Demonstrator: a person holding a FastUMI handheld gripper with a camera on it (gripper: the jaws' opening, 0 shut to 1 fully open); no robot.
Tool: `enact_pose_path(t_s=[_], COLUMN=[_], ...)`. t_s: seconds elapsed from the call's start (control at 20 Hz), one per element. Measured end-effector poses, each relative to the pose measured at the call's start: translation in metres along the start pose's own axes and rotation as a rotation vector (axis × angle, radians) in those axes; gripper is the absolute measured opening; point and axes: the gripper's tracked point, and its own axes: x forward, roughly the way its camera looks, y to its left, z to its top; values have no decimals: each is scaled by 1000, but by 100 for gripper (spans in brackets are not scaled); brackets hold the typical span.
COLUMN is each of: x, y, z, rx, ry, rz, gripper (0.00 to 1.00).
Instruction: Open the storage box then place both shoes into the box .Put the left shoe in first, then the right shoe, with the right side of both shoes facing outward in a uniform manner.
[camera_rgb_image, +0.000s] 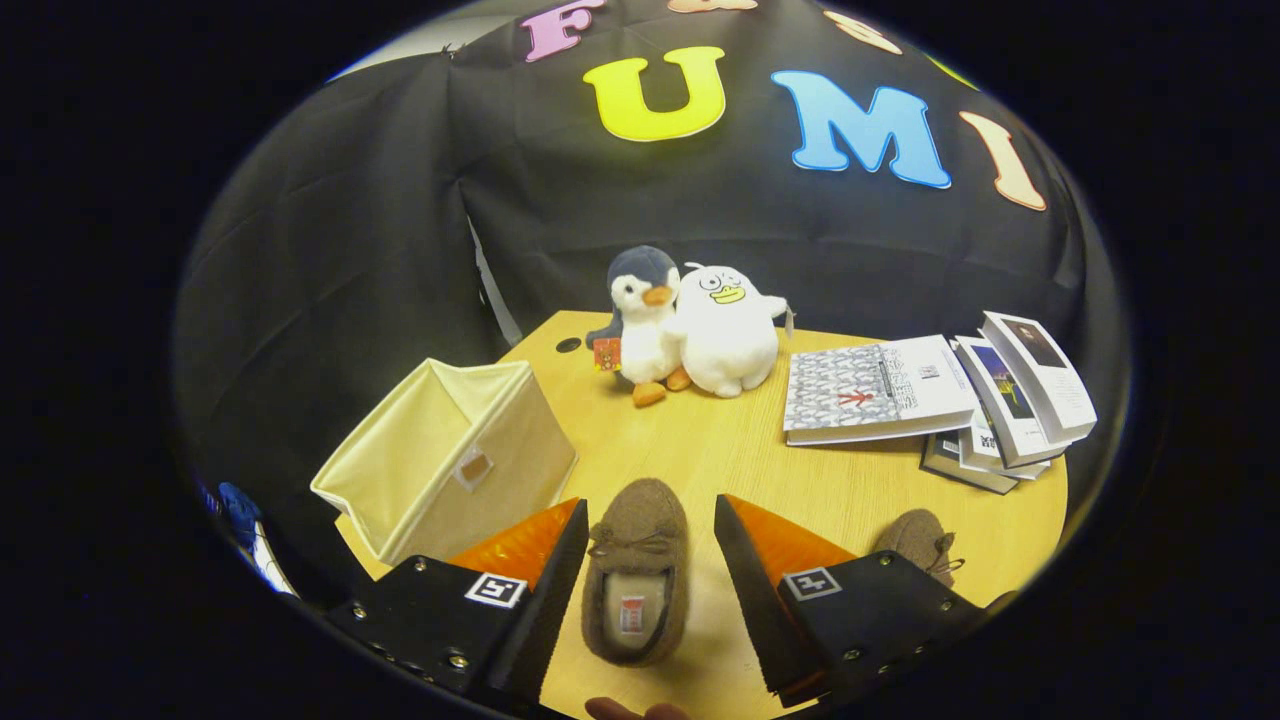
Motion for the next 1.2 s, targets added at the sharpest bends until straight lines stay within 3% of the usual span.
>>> enact_pose_path(t_s=[0.5, 0.95, 1.0, 1.05, 1.15, 1.2], x=[38, 88, 91, 93, 92, 94], y=[-15, -26, -26, -21, -20, -23], z=[-80, -101, -101, -105, -103, -100], rx=[-56, -70, -67, -48, 0, 6], ry=[188, 305, 319, 343, 363, 358], rz=[-8, -38, -39, -7, -13, -17], gripper=[79, 75, 69, 53, 5, 5])
